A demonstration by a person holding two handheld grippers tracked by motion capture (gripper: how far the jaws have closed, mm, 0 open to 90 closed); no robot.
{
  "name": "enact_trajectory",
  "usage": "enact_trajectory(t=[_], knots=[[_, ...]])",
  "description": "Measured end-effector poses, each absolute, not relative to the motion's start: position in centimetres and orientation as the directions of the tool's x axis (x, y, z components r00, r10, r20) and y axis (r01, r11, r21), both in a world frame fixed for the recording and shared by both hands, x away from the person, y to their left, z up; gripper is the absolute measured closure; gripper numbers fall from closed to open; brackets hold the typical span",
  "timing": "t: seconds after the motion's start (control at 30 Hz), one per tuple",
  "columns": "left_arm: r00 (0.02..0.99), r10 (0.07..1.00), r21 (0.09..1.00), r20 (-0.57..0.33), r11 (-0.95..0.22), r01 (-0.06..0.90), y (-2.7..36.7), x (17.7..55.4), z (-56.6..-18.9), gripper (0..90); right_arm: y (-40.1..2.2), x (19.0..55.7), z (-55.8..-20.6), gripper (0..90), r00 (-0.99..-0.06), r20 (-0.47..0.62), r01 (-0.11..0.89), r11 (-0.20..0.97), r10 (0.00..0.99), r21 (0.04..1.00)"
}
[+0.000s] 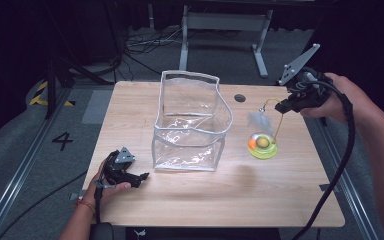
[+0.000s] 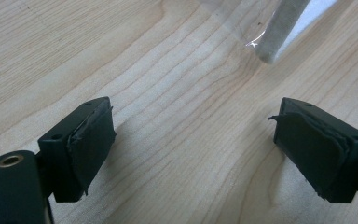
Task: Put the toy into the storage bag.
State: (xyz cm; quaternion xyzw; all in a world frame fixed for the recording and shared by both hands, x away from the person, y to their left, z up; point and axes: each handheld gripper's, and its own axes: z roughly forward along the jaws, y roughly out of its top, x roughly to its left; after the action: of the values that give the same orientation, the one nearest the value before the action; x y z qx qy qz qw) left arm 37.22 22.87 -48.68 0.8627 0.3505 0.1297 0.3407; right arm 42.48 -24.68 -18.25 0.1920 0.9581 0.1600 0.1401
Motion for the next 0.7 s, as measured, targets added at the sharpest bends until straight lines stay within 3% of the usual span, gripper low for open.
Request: enact_trajectory(t=[0.7], knots=[[0.720,0.694,0.679,-0.016,-0.521,0.517,22.9,37.2,-48.7,12.7,-22.1,42.9,-11.3,88.7,-0.870,-0.287,0.259,0.867,0.400,0.425]])
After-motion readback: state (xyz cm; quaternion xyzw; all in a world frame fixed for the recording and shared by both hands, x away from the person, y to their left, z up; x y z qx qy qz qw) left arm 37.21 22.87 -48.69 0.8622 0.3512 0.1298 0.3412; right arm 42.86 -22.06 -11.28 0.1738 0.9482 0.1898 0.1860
